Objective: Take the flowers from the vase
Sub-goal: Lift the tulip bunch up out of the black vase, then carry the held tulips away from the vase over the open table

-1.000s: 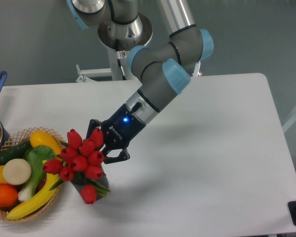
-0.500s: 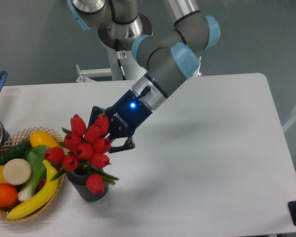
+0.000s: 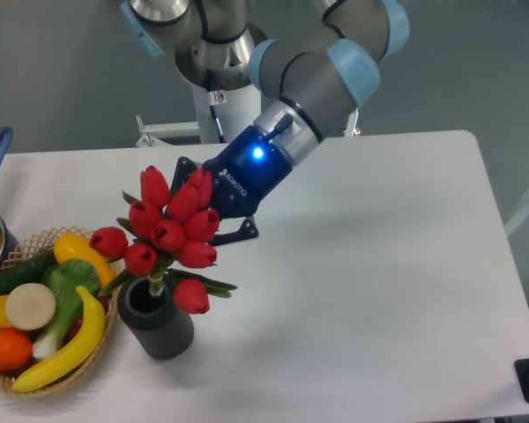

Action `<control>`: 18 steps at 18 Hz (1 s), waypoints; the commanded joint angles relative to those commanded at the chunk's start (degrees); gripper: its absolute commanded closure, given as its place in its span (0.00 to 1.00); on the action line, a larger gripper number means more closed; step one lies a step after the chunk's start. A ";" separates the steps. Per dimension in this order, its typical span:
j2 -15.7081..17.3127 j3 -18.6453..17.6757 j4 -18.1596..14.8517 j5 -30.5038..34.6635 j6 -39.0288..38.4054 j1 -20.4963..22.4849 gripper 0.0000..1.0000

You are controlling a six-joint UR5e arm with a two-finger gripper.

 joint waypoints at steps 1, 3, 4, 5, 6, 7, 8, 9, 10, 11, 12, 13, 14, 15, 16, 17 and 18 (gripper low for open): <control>0.00 0.18 0.00 -0.17 -0.09 0.26 1.00; 0.18 0.70 0.00 -1.40 -0.18 0.96 1.00; 0.18 0.79 0.00 -1.84 -0.18 1.75 1.00; 0.44 1.05 0.00 -2.80 -0.18 2.89 1.00; 0.70 1.32 0.00 -3.51 -0.18 3.77 1.00; 0.70 1.32 0.00 -4.30 -0.27 4.91 1.00; 0.79 1.32 0.00 -4.74 -0.35 5.62 1.00; 0.88 1.32 0.00 -4.92 -0.36 6.41 1.00; 0.88 1.32 0.00 -5.01 -0.27 7.37 1.00; 0.88 1.58 0.00 -5.01 0.17 8.43 1.00; 0.79 1.67 0.00 -5.01 0.35 9.40 1.00; 0.79 1.67 0.09 -5.01 0.78 10.54 1.00; 0.70 1.67 0.00 -5.01 2.27 11.42 1.00; 0.62 1.59 0.00 -5.01 4.20 12.47 1.00; 0.53 1.50 0.00 -4.92 5.96 13.70 1.00; 0.44 1.50 -0.09 -4.92 7.19 14.76 1.00; 0.27 1.58 -0.09 -4.57 7.99 15.99 1.00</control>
